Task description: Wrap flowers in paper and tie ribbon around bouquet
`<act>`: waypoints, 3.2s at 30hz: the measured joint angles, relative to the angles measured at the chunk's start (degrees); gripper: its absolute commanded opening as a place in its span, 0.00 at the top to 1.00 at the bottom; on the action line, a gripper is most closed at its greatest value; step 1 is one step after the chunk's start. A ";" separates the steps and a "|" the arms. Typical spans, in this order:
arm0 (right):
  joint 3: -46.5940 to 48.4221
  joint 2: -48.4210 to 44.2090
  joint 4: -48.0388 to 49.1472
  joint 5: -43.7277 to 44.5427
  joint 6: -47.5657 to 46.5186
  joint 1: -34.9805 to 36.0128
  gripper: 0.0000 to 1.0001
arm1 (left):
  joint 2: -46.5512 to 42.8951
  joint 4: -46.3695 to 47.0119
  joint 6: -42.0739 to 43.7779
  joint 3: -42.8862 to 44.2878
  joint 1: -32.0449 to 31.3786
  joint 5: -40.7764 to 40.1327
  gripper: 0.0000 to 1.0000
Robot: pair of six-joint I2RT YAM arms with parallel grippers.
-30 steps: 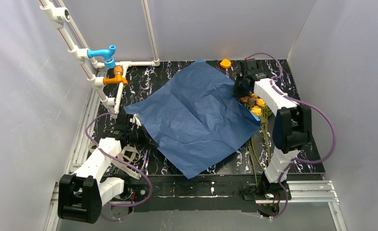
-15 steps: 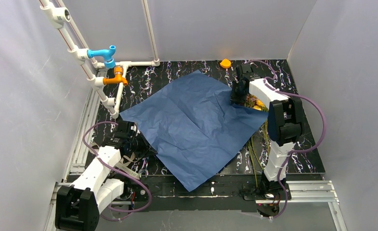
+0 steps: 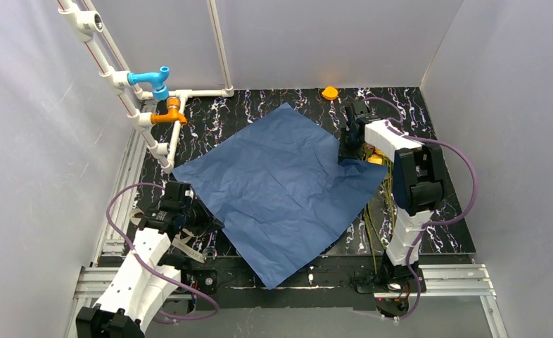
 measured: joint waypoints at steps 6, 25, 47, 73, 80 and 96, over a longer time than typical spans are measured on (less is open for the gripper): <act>1.16 -0.35 -1.11 0.39 -0.87 0.00 0.17 | -1.81 -1.57 -1.03 0.17 -0.02 -1.55 0.90; -19.34 -30.05 6.62 23.04 -5.22 -4.35 0.06 | -3.98 -9.33 13.29 17.88 -0.02 -3.45 0.05; -6.32 -4.72 9.66 14.45 -6.86 -4.11 0.65 | -4.13 -7.65 24.09 20.20 0.00 -2.99 0.05; 19.37 -22.01 15.43 20.59 -19.52 -4.11 0.99 | -2.99 -7.63 24.09 20.13 0.07 -3.26 0.07; 24.11 -27.32 18.58 17.88 -19.37 -3.52 0.99 | -2.99 -7.61 24.09 20.11 0.07 -3.21 0.07; 16.13 -3.82 -11.41 27.78 -20.68 -3.37 0.02 | -2.91 -6.91 24.11 20.09 0.07 -2.51 0.08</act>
